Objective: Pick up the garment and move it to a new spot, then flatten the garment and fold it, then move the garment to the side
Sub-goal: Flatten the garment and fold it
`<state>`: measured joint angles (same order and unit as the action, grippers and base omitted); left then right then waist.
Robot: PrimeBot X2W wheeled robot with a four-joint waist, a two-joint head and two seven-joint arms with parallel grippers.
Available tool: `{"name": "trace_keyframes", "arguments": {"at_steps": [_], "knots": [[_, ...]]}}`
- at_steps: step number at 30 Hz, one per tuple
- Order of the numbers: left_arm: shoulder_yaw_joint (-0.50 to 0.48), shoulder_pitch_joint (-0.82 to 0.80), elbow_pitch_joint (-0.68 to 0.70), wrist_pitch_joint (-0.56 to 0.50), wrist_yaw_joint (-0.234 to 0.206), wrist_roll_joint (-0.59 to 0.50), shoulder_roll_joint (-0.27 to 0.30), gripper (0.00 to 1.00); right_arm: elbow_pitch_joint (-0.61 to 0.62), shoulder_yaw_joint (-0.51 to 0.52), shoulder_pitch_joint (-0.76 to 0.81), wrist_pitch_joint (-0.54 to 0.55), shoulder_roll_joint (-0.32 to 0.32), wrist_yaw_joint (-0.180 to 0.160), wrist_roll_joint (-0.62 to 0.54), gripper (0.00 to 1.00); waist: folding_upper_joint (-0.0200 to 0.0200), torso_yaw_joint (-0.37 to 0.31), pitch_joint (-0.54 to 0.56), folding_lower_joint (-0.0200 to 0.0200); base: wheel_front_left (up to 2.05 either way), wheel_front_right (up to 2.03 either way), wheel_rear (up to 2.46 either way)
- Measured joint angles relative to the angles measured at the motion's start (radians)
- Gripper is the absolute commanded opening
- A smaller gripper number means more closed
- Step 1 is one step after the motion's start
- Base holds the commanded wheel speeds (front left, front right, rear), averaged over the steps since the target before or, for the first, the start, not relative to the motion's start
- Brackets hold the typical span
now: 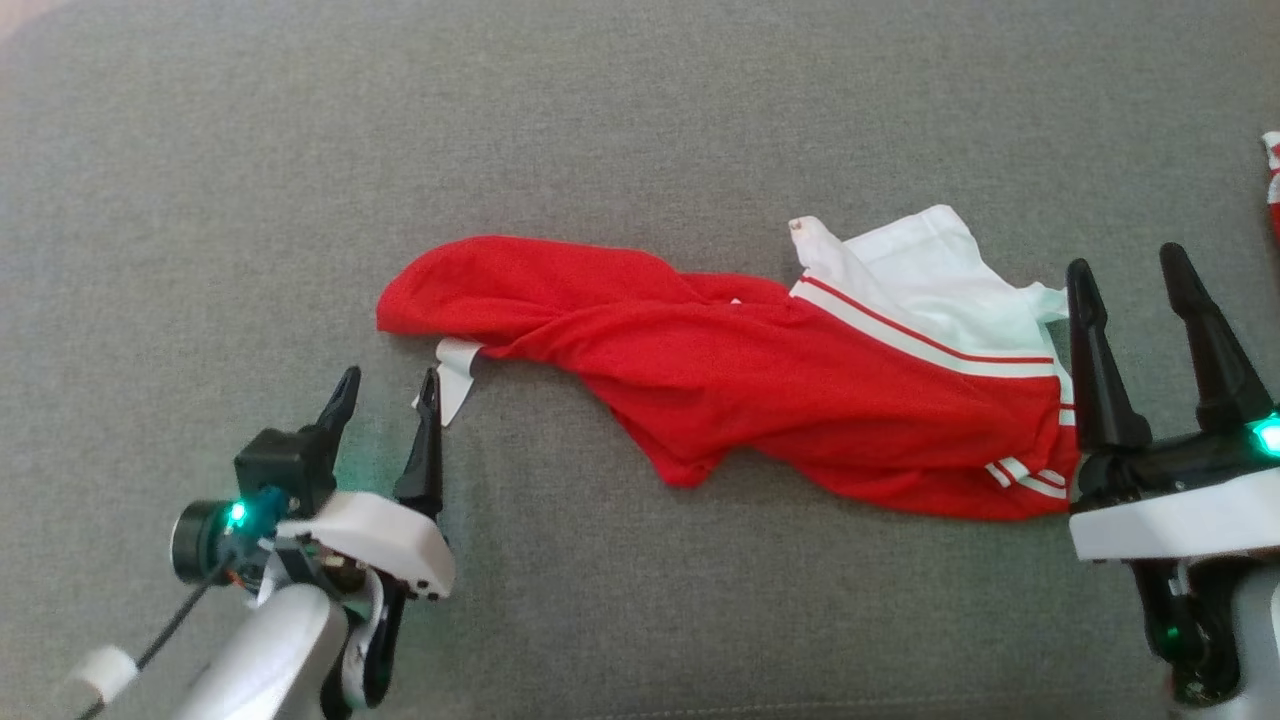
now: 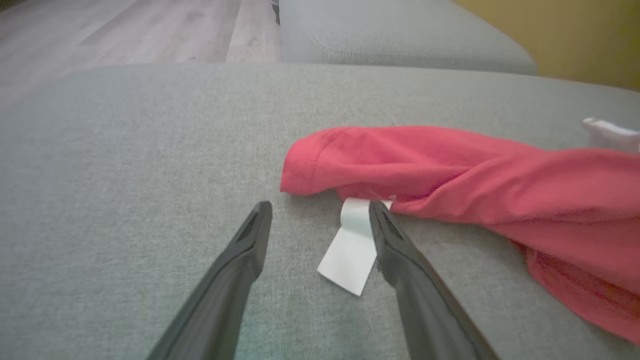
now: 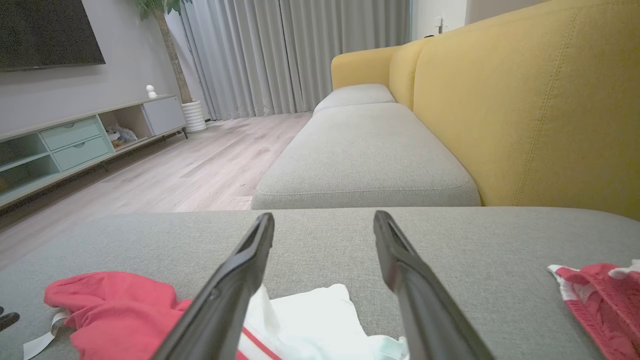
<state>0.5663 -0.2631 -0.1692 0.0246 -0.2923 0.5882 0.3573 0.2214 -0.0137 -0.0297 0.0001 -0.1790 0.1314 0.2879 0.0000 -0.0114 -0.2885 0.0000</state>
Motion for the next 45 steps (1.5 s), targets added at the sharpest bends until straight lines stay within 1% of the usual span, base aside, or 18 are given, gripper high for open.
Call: {"name": "trace_keyframes", "arguments": {"at_steps": [1,9,19,20,21,24,26,29,32,36,40,45], "knots": [[0.004,-0.018,-0.045,-0.013,0.021,0.012,-0.001,1.0,0.0,-0.001,0.0,0.001,0.002,0.0,0.005,1.0,0.0,-0.005,-0.007,0.0,0.0,0.0,0.0],[0.016,-0.145,-0.183,-0.019,0.109,0.026,-0.006,1.0,-0.002,-0.003,-0.002,0.009,0.006,0.0,0.015,1.0,0.0,-0.03,-0.033,0.0001,0.0,0.0,0.0],[0.045,-0.224,-0.256,-0.056,0.166,0.018,0.001,1.0,-0.028,-0.001,-0.006,0.02,0.009,0.0,0.039,1.0,0.0,-0.048,-0.053,0.0001,0.0,0.0,0.0],[0.045,-0.227,-0.258,-0.058,0.17,0.018,0.001,0.47,-0.035,0.0,-0.007,0.02,0.009,0.0,0.041,1.0,0.0,-0.048,-0.055,0.0001,0.0,0.0,0.0],[0.045,-0.23,-0.26,-0.058,0.171,0.018,0.001,0.0,-0.042,0.001,-0.008,0.019,0.009,0.0,0.044,1.0,0.0,-0.049,-0.056,0.0001,0.0,0.0,0.0],[0.045,-0.232,-0.265,-0.057,0.179,0.019,0.003,0.0,-0.082,0.003,-0.028,0.019,0.007,0.0,0.047,1.0,0.0,-0.049,-0.059,0.0001,0.0,0.0,0.0],[0.045,-0.234,-0.265,-0.053,0.178,0.019,0.004,0.0,-0.13,0.004,-0.059,0.019,-0.005,0.0,0.053,1.0,0.0,-0.046,-0.062,0.0001,0.0,0.0,0.0],[0.045,-0.243,-0.263,-0.045,0.178,0.018,0.005,0.0,-0.229,-0.014,-0.13,0.028,-0.051,0.0,0.074,1.0,0.0,-0.04,-0.067,0.0001,0.0,0.0,0.0],[0.047,-0.257,-0.245,-0.038,0.173,0.018,0.004,0.0,-0.336,-0.062,-0.22,0.045,-0.105,0.0,0.115,1.0,0.0,-0.025,-0.073,0.0001,0.0,0.0,0.0],[0.052,-0.271,-0.22,-0.032,0.168,0.008,-0.005,0.0,-0.458,-0.176,-0.336,0.097,-0.18,0.0,0.189,1.0,0.0,0.005,-0.085,0.0001,0.0,0.0,0.0],[0.056,-0.272,-0.213,-0.017,0.168,0.009,-0.03,0.0,-0.568,-0.313,-0.438,0.211,-0.249,0.0,0.243,1.0,0.0,0.038,-0.1,0.0002,0.0,0.0,0.0],[0.067,-0.273,-0.223,0.003,0.169,0.009,-0.05,0.0,-0.633,-0.442,-0.533,0.324,-0.322,0.0,0.299,1.0,0.0,0.069,-0.112,0.0,0.0,0.0,0.0]]}}
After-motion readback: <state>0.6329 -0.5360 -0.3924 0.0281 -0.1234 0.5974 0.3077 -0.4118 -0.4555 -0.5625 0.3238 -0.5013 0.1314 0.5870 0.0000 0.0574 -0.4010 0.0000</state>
